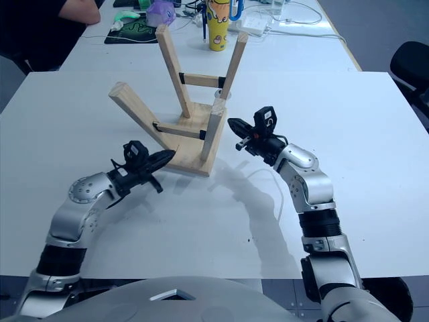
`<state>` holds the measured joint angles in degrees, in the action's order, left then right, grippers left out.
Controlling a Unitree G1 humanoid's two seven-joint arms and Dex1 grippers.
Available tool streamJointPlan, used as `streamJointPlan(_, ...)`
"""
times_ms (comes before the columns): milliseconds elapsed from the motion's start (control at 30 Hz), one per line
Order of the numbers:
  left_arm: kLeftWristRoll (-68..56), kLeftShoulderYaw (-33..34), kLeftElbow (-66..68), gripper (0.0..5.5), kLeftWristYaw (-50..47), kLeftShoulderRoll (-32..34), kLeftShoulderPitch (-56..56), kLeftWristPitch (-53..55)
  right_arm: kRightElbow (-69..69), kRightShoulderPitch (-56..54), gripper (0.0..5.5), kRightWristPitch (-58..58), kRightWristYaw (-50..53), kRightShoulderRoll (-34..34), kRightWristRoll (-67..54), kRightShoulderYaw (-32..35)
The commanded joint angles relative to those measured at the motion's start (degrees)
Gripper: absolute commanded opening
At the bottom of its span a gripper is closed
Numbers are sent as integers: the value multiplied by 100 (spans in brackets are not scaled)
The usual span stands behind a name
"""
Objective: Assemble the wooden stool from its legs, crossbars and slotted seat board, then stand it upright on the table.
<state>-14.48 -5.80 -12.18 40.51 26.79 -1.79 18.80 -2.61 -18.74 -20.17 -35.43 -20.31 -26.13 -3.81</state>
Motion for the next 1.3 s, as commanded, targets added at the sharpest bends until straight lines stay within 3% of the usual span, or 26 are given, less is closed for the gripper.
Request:
streamJointPlan(33,328,-306,266,0,251,323,9,-15,203,-141,2,5,-158,222,74,-186)
streamJointPlan(467,1206,-478,1342,0,-680,-120,-754,-89,626,-127,2,-225,-662,313,467,-986)
streamJointPlan(667,1355,-482,1581,0,-1047,-433,-980,-104,618,67,2,-368,196,696,1042,-1230)
streamJointPlan(800,1416,-393,1448,0,-1297,-560,-884,-67,1189,716,2,-513,774,664,1278,-1049)
streamJointPlan(1000,1523,-281,1242,0,-1681,-626,-557,62,2805,2232,2,-1010,439,-24,742,-757)
streamJointPlan(1133,1601,-336,972,0,-1739,-603,-287,265,2371,2797,2,-1145,922,-474,1223,-215)
streamJointPlan(1300,1672,-470,669,0,-1740,-640,-157,540,1390,2360,2,-1065,1671,-518,1834,234)
